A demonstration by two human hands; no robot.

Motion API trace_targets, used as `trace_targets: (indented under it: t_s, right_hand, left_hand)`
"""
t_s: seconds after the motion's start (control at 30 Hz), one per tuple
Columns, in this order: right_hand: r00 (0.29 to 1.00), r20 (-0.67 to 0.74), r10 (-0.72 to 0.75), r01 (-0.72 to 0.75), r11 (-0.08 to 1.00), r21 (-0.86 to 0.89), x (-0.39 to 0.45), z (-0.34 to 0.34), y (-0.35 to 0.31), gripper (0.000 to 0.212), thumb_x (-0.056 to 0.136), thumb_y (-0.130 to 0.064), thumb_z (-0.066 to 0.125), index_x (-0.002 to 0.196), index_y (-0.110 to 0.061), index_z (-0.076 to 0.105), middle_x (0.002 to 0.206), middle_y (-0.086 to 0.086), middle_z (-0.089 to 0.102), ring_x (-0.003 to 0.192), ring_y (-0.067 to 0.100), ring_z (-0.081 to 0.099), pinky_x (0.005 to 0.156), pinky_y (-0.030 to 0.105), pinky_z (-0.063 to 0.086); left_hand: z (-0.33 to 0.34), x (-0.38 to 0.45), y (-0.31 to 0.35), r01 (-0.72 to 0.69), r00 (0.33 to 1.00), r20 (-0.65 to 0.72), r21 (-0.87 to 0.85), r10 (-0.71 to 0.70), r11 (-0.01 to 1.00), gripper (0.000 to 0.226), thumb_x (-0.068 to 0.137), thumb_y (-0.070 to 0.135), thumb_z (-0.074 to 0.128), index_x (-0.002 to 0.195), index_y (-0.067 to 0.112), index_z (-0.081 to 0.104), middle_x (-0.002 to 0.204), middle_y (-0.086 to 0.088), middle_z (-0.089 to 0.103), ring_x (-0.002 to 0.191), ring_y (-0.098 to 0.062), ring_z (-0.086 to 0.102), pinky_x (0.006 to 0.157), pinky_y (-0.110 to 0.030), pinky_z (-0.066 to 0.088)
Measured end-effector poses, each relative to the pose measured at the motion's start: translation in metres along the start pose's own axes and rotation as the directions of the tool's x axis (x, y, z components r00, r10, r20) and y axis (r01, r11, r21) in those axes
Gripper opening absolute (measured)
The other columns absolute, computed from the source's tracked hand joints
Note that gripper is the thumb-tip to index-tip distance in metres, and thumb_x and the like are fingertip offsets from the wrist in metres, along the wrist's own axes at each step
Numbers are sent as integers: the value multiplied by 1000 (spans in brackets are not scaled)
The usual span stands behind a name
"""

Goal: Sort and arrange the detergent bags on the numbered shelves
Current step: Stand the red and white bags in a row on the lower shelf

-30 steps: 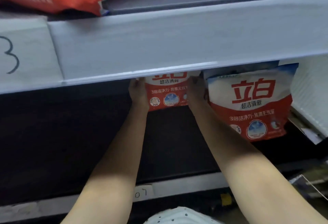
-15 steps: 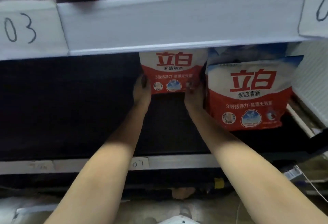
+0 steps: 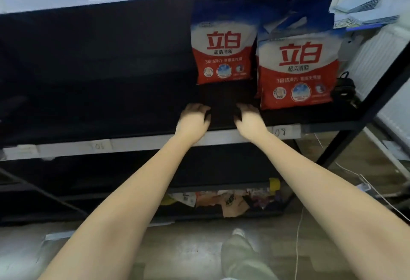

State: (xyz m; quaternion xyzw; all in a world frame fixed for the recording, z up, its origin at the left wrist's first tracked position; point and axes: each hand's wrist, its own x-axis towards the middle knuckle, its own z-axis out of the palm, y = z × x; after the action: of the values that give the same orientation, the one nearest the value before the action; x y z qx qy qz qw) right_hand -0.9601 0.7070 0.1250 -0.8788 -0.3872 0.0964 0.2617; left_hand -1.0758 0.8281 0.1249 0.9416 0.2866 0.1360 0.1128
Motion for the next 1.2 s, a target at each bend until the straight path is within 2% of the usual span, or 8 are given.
trace_targets:
  t_s: [0.27, 0.5, 0.6, 0.7, 0.8, 0.87, 1.03, 1.2]
  right_hand:
    - [955, -163, -248, 257, 966, 39, -91, -98, -67, 51, 96, -21, 51, 144, -16, 34, 147, 3, 38, 138, 18, 31, 110, 30, 27]
    - [775, -397, -492, 519, 853, -45, -81, -208, -145, 45, 96, -20, 49, 139, -11, 41, 139, 5, 46, 131, 18, 38, 105, 24, 27]
    - [792, -418, -446, 497, 868, 15, -52, -230, -168, 44, 96, -24, 49, 138, -11, 42, 138, 5, 48, 128, 19, 42, 100, 24, 31]
    - [867, -377, -327, 422, 883, 206, -20, -236, -188, 47, 95, -35, 51, 135, -10, 45, 133, 3, 51, 122, 18, 48, 92, 25, 35]
    - [940, -194, -279, 340, 760, 554, 11, -230, -211, 46, 92, -38, 56, 128, -10, 51, 127, -1, 56, 111, 16, 54, 96, 29, 43]
    - [958, -129, -255, 275, 699, 660, 29, -225, -227, 42, 90, -35, 59, 122, -10, 51, 125, 2, 57, 109, 18, 56, 96, 31, 45]
    - [936, -316, -156, 306, 803, 511, 51, -215, -248, 41, 97, -20, 45, 133, -1, 43, 136, 15, 48, 121, 31, 49, 95, 34, 40]
    - [902, -407, -142, 347, 799, 491, 58, -212, -245, 37, 97, -19, 43, 129, 0, 48, 135, 17, 50, 121, 34, 49, 101, 39, 41]
  left_hand:
    - [-121, -62, 35, -211, 931, -289, 73, 223, 975, 33, 97, 27, 47, 127, 15, 57, 128, -1, 58, 124, -16, 45, 105, -33, 36]
    - [-237, -41, 53, -271, 791, -561, 39, 246, 962, 27, 95, 20, 51, 119, 10, 62, 119, -5, 61, 115, -20, 51, 96, -25, 35]
    - [-265, -15, 53, -266, 757, -605, 58, 246, 962, 26, 95, 18, 51, 117, 8, 62, 116, -8, 63, 110, -23, 52, 90, -21, 33]
    - [-280, 16, 50, -195, 756, -627, 58, 188, 979, 29, 97, 21, 49, 119, 6, 60, 117, -11, 61, 112, -25, 51, 91, -28, 36]
    - [-286, 46, 44, -102, 774, -627, 17, 90, 995, 33, 97, 24, 47, 124, 6, 58, 125, -12, 58, 117, -25, 48, 99, -32, 34]
    - [-284, 59, 43, -72, 762, -645, 10, 61, 997, 34, 97, 22, 46, 125, 6, 57, 128, -12, 56, 120, -26, 46, 104, -34, 30]
    - [-279, 69, 46, -71, 713, -701, -41, 22, 997, 32, 97, 20, 46, 125, 7, 57, 130, -12, 54, 122, -27, 43, 108, -35, 27]
    - [-285, 66, 41, -101, 752, -659, -140, -17, 985, 33, 98, 22, 45, 128, 10, 54, 132, -9, 51, 124, -22, 41, 102, -26, 28]
